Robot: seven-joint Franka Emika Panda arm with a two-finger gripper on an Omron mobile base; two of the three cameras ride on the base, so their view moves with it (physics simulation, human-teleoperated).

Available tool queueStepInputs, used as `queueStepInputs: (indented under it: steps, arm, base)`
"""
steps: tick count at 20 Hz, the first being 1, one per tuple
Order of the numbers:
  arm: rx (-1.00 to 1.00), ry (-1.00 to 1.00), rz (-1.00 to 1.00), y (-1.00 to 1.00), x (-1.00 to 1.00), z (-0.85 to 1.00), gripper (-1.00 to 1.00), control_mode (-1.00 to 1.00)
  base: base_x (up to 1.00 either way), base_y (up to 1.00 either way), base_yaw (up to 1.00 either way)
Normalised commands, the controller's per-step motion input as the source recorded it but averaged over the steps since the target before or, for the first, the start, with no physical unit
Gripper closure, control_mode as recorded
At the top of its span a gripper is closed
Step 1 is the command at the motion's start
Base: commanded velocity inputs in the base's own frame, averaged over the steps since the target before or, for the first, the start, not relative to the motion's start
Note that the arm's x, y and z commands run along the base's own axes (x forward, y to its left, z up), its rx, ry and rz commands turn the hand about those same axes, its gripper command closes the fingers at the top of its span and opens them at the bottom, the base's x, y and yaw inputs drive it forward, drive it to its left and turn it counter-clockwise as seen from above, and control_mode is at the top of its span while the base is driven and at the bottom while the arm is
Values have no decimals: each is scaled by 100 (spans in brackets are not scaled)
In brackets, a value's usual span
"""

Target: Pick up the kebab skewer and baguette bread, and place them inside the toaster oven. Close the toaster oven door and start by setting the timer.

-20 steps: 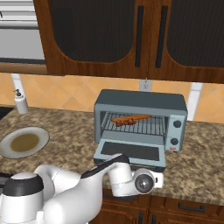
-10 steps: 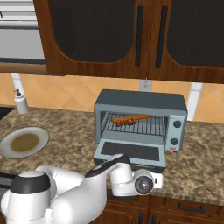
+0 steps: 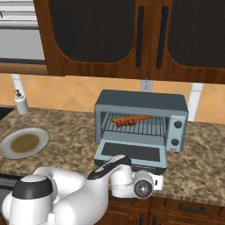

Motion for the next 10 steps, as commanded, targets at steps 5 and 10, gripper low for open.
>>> queueStepInputs:
  steps: [5, 10]
  arm:
    - [8, -11, 0, 0, 5, 20, -100, -100]
    - [8, -10, 0, 0, 17, 31, -100, -100]
  base:
    - [0, 0, 0]
    - [0, 0, 0]
